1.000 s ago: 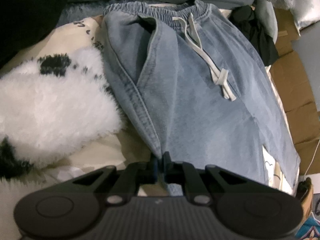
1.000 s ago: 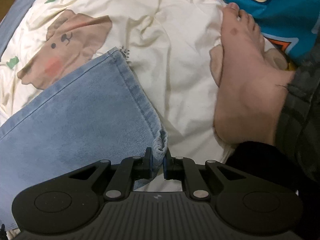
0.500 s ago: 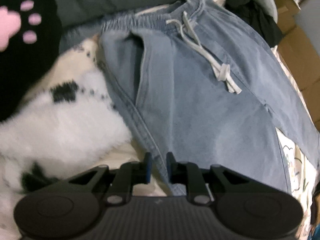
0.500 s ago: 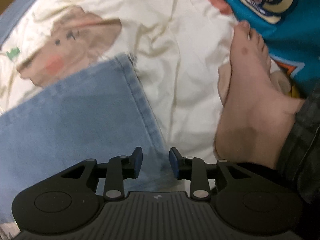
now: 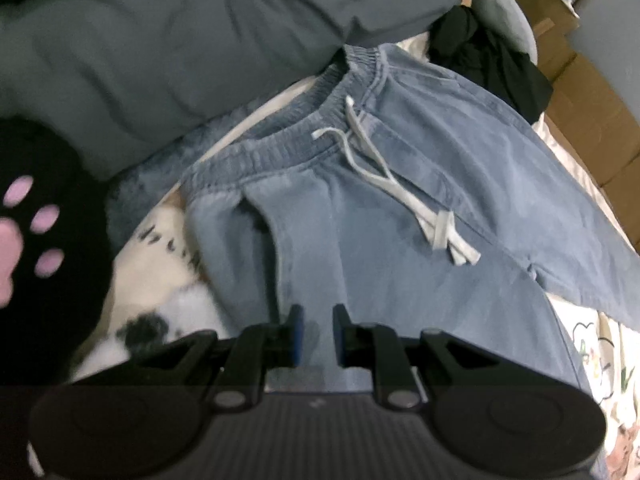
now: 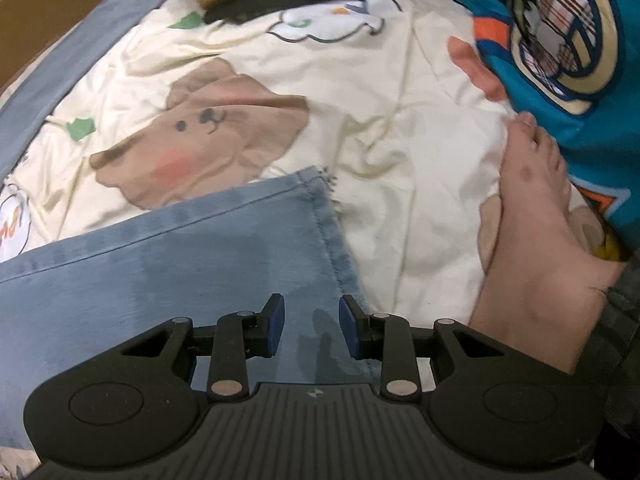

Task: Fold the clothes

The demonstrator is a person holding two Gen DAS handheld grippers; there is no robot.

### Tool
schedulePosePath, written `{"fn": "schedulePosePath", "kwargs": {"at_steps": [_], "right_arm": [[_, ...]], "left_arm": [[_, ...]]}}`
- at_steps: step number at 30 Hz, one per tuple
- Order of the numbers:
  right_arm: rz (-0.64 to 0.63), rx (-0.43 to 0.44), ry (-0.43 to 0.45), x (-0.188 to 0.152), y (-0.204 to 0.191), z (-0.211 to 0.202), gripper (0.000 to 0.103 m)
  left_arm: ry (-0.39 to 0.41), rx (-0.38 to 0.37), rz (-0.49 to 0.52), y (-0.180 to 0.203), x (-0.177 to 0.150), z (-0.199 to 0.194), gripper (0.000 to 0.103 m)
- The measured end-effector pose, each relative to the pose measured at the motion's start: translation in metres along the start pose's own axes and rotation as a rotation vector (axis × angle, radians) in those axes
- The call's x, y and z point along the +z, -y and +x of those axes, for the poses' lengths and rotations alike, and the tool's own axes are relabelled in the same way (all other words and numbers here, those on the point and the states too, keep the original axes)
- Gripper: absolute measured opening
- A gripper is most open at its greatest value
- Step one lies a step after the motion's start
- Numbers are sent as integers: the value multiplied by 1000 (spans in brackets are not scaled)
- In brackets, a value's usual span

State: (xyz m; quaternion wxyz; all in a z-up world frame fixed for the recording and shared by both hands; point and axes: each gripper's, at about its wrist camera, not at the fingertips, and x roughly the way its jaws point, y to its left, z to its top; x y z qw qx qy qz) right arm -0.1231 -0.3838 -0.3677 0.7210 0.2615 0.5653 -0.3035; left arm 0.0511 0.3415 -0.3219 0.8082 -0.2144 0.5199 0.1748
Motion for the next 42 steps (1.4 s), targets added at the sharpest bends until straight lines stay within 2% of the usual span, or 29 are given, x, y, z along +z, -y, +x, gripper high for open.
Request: {"fn": "schedulePosePath", "kwargs": {"at_steps": [5,9,12,14,18,19,22,26,31,35,38,40,42], "right_arm": [[-23,20,0,0,-8,3,37],[-54,72,3,0,-18,7,37],[-74,128,-6,2,-30,16,37],[-102,153,-16,-1,-40,23,37],[-158,189,-46,-7,-60,31,37],[-177,200,-52,-9,-65,32,37],[-258,228,-67,-14,-83,35,37],[-334,227,-86,-20,-102,43,47],[-374,157,-138,-28,-112,59,49],[-352,159,-134,-30,-113,58,49],[-367,201,-116,-33,-116,53,49],[-387,227,-89,-36,-118,50,49],[-401,245,-60,-39,-120,51,49]], "left_arm": [[-4,-9,66,20,17,13,15],[-51,-16,124,31,20,36,15],[-65,62,158,29,19,55,15],[-81,91,142,19,18,65,15],[-77,143,139,-5,17,75,3],[-66,152,140,-11,16,76,3],[-45,136,105,-24,19,74,3],[-2,109,63,-33,25,63,3],[59,77,-7,-42,47,42,5],[53,60,36,-34,55,39,5],[27,28,61,-24,48,46,7],[12,57,101,-20,43,56,9],[17,137,148,-19,39,67,7]]}}
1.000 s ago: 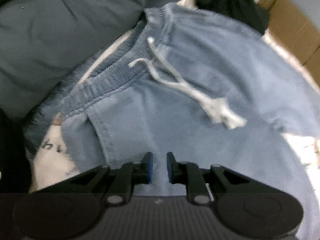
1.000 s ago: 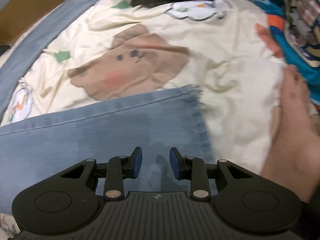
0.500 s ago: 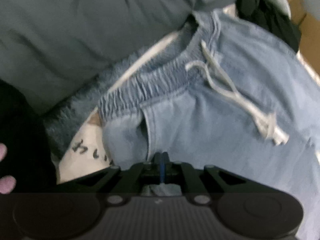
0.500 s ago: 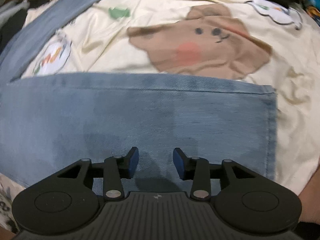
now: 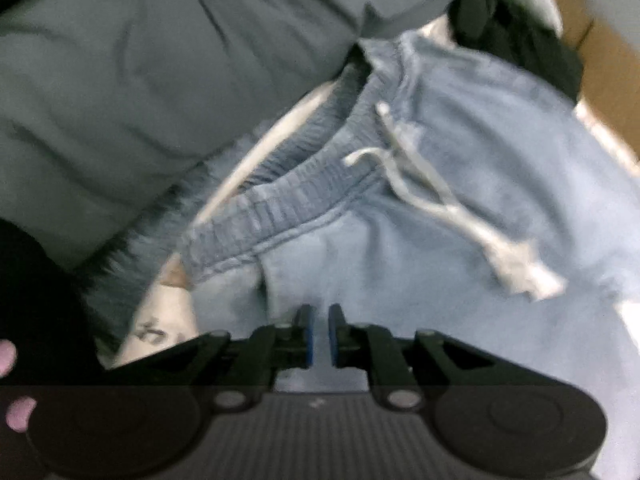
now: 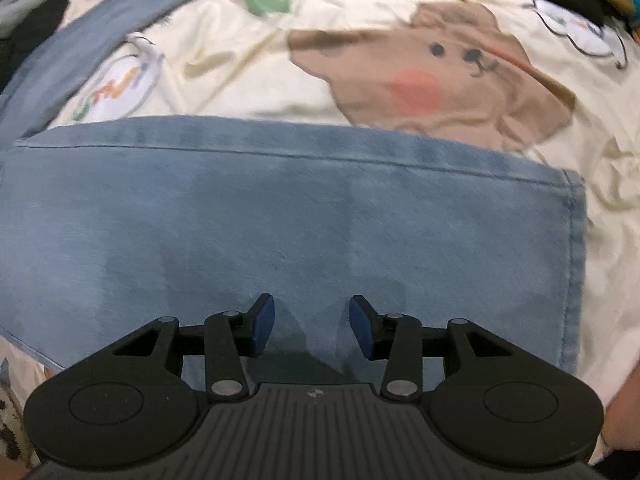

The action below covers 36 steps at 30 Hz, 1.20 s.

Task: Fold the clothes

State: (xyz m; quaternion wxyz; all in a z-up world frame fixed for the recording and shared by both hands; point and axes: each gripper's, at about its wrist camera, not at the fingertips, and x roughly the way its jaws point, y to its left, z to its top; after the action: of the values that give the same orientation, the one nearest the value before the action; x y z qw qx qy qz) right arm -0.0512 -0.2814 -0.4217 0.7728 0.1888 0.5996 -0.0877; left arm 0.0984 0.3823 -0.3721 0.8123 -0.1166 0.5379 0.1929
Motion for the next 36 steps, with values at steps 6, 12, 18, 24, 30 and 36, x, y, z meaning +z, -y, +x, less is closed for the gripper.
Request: {"fn": "schedulePosePath", "kwargs": {"at_steps": [6,12,18,24,30,36], "right_arm": [[-8,-25,13,-10,3,3,49],[10,-83,0,-9,4,7,50],[96,-78,11,-9,4,-4,50],[87,-14,59,-2,1,-21,51],[18,-2,98,6,-20,-40,52],[-49,7,137,18,-41,-65,54]], "left_arm": [[-25,24,21,-10,4,26,3],[-39,87,46,-5,15,38,3],[-68,82,54,-4,21,27,3],[-82,23,48,-4,14,-2,9],[-61,-49,51,6,15,-34,11],[-23,-88,60,12,17,-65,16]]}}
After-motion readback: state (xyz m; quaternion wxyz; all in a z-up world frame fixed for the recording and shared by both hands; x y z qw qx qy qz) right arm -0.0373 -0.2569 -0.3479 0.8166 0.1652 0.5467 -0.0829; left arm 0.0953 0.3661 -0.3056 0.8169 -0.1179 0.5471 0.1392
